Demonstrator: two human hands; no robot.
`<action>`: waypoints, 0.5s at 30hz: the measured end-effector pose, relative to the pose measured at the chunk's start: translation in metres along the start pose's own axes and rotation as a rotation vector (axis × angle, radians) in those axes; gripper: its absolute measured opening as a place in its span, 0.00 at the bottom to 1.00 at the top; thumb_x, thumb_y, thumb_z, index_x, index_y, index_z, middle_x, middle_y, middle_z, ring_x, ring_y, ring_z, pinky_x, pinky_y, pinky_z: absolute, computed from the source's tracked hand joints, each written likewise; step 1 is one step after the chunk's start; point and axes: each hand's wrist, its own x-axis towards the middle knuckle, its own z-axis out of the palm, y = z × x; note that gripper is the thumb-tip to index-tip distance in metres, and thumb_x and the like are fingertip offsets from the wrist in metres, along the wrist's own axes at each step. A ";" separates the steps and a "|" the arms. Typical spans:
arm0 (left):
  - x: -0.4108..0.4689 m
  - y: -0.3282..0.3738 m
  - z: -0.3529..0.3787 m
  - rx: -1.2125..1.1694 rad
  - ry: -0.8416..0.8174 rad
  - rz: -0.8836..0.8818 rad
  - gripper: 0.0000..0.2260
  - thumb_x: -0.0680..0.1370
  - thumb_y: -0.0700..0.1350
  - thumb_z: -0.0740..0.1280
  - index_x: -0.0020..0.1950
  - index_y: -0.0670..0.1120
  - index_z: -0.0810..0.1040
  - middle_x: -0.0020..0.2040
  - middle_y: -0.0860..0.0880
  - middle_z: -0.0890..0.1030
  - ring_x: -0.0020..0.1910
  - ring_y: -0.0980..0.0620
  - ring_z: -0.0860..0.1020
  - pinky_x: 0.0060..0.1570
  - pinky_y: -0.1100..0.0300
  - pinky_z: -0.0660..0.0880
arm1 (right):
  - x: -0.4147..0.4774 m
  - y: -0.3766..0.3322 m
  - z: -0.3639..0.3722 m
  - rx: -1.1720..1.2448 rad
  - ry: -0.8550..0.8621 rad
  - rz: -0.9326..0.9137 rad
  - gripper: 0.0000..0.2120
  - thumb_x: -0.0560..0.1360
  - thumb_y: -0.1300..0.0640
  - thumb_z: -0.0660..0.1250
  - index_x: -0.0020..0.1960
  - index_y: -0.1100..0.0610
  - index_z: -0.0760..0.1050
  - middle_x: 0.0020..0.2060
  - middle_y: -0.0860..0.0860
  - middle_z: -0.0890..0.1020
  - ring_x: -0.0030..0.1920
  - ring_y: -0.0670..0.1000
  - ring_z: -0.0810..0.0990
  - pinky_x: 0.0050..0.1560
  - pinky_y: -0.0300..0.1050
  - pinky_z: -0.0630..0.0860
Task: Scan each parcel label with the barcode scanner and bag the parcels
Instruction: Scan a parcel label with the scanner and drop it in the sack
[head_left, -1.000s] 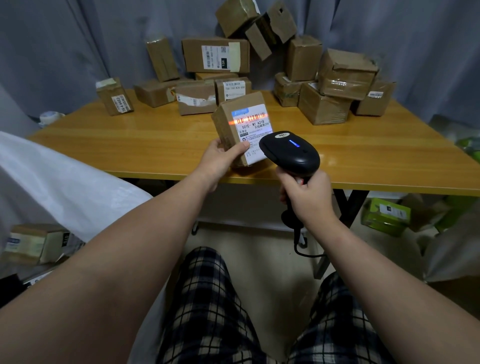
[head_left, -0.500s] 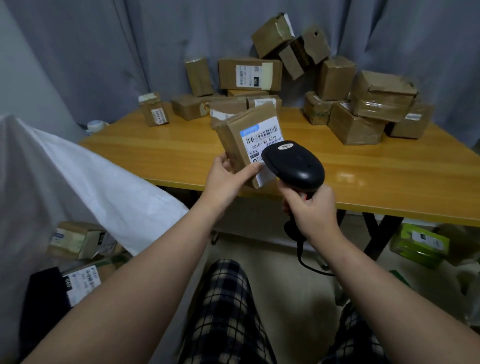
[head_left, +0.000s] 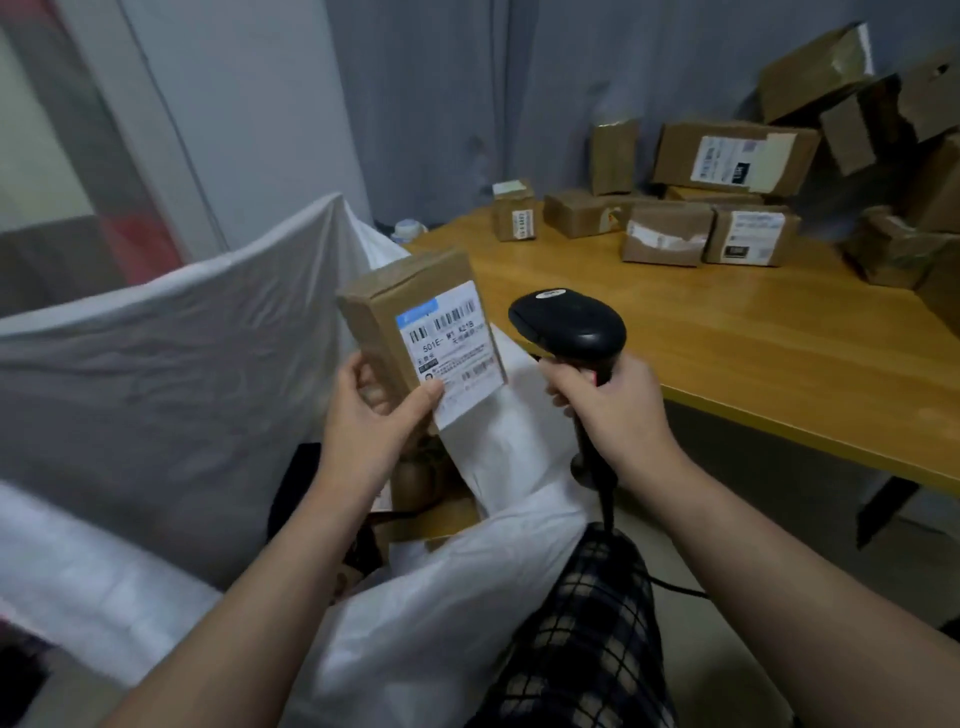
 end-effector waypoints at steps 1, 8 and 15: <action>0.005 -0.008 -0.015 0.134 0.036 0.020 0.31 0.70 0.45 0.76 0.69 0.45 0.65 0.57 0.54 0.76 0.52 0.66 0.78 0.51 0.66 0.77 | 0.002 0.003 0.003 -0.071 -0.015 0.009 0.12 0.70 0.54 0.73 0.38 0.60 0.75 0.30 0.55 0.76 0.34 0.48 0.75 0.37 0.44 0.70; 0.028 -0.034 -0.049 1.198 -0.090 -0.030 0.42 0.64 0.60 0.75 0.70 0.43 0.61 0.65 0.40 0.64 0.64 0.39 0.63 0.62 0.46 0.62 | 0.006 0.012 0.027 -0.411 -0.157 -0.104 0.11 0.69 0.50 0.72 0.46 0.55 0.76 0.45 0.51 0.76 0.52 0.56 0.75 0.56 0.58 0.73; 0.031 -0.044 -0.030 1.478 -0.543 -0.101 0.41 0.69 0.63 0.71 0.74 0.46 0.58 0.73 0.40 0.60 0.72 0.39 0.56 0.71 0.39 0.52 | -0.008 0.025 0.050 -0.515 -0.188 -0.070 0.14 0.70 0.53 0.72 0.43 0.64 0.75 0.39 0.58 0.78 0.44 0.56 0.77 0.44 0.52 0.74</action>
